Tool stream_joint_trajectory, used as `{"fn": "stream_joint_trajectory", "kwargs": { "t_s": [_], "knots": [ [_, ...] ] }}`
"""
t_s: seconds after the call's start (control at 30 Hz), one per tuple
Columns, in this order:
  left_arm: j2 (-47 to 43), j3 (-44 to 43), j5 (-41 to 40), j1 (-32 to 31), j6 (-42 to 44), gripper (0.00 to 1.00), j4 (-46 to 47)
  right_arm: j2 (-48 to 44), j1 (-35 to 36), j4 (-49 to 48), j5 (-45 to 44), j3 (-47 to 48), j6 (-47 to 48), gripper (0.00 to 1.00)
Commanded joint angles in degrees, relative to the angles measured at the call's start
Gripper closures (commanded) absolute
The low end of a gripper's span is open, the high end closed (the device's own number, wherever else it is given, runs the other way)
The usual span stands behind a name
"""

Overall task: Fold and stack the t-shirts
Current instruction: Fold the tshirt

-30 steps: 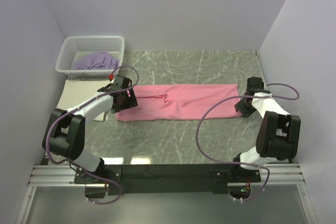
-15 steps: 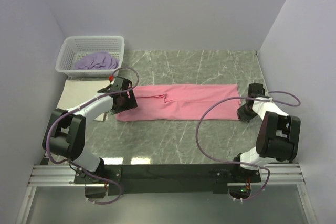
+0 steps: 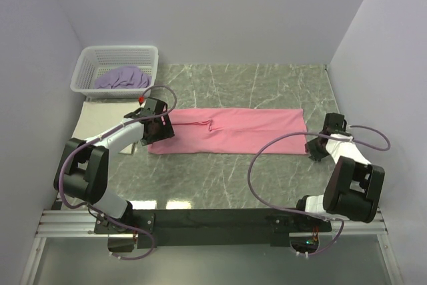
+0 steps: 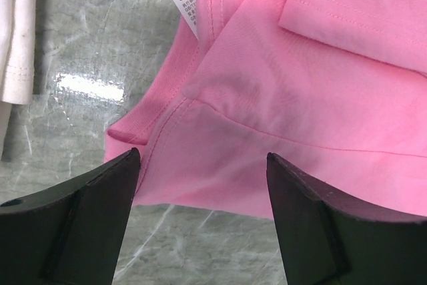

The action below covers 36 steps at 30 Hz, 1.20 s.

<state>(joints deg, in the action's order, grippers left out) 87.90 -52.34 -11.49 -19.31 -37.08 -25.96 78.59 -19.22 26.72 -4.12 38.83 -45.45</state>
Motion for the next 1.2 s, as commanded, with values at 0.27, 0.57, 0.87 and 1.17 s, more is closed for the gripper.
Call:
{"fn": "stream_joint_trajectory", "kwargs": {
  "t_s": [0.27, 0.57, 0.87, 1.17],
  "knots": [
    [-1.6, -1.0, -1.2, 0.2, 0.4, 0.20, -0.7, -0.6, 2.1, -3.4, 5.3, 12.3, 16.9, 0.56],
    [-1.2, 0.6, -0.2, 0.9, 1.0, 0.20, 1.0, 11.2, 2.2, -6.0, 11.0, 18.6, 26.8, 0.59],
    [-1.1, 1.2, -0.7, 1.1, 1.2, 0.20, 1.3, 16.9, 2.3, -7.5, 13.6, 20.0, 29.7, 0.60],
    [-1.3, 1.3, -0.6, 1.1, 1.1, 0.20, 1.3, 20.2, 2.3, -7.3, 13.7, 21.1, 30.3, 0.61]
  ]
}}
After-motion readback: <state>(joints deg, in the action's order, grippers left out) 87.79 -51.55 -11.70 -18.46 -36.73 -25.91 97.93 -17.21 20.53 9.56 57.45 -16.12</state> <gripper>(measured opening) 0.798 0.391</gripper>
